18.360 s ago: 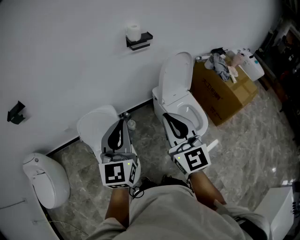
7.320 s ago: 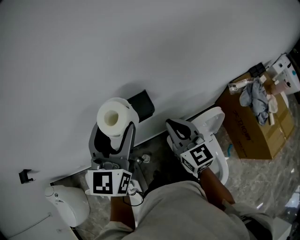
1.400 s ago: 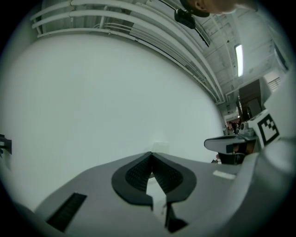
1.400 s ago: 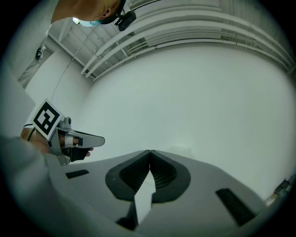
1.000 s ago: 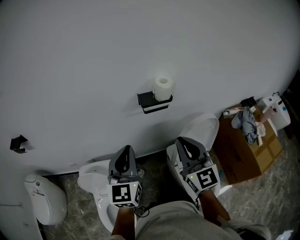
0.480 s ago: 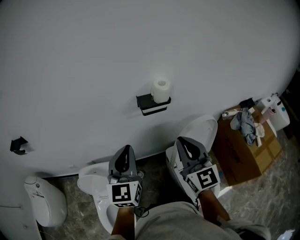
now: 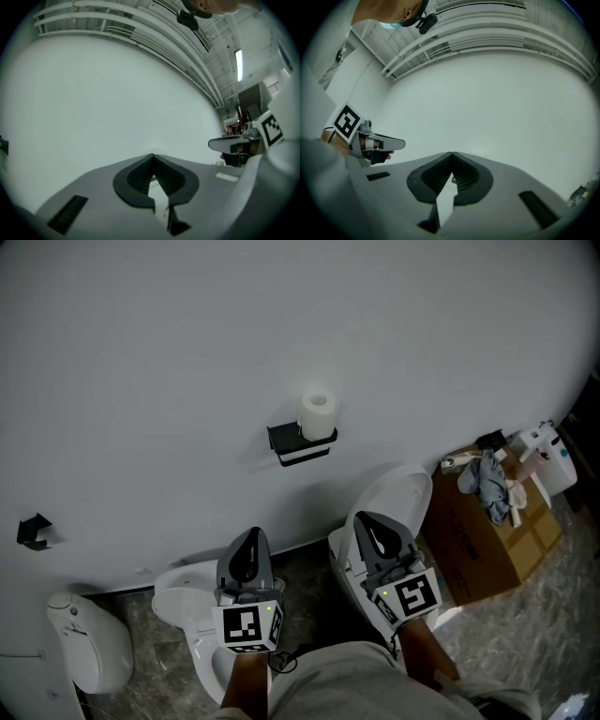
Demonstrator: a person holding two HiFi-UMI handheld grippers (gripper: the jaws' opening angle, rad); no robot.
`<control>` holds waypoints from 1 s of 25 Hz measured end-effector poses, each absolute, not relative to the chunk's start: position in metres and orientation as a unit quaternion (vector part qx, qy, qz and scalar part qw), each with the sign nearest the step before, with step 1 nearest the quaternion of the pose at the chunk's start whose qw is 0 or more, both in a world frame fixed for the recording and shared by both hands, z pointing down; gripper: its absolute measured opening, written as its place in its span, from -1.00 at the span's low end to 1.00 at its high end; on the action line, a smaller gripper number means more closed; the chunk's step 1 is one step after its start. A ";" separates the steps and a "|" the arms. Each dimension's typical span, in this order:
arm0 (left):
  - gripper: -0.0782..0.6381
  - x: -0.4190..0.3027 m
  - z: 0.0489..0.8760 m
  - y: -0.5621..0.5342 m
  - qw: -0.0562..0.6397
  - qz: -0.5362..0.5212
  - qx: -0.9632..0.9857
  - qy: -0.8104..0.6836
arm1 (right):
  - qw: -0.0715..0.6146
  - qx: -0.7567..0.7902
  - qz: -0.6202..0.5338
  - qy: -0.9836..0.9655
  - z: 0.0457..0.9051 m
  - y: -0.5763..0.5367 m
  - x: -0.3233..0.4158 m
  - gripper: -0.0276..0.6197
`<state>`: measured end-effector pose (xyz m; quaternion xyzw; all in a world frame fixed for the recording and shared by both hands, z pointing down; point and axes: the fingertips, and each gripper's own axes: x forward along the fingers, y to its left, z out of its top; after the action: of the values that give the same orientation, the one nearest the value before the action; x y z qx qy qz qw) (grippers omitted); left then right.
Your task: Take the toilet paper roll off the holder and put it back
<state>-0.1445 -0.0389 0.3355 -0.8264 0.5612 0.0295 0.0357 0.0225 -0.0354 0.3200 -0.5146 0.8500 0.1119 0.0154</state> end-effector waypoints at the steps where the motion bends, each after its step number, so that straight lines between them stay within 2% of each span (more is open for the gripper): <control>1: -0.75 -0.144 0.336 -0.039 0.036 0.029 -0.827 0.560 | 0.015 -0.515 0.112 0.850 0.320 -0.035 0.023 -0.90; 25: -0.75 -0.142 0.345 -0.056 0.024 0.026 -0.829 0.558 | 0.003 -0.511 0.100 0.854 0.330 -0.052 0.021 -0.90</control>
<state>-0.1417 -0.0557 0.3452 -0.8292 0.5579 0.0258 0.0245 0.0214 -0.0524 0.3299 -0.5107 0.8540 0.0997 0.0034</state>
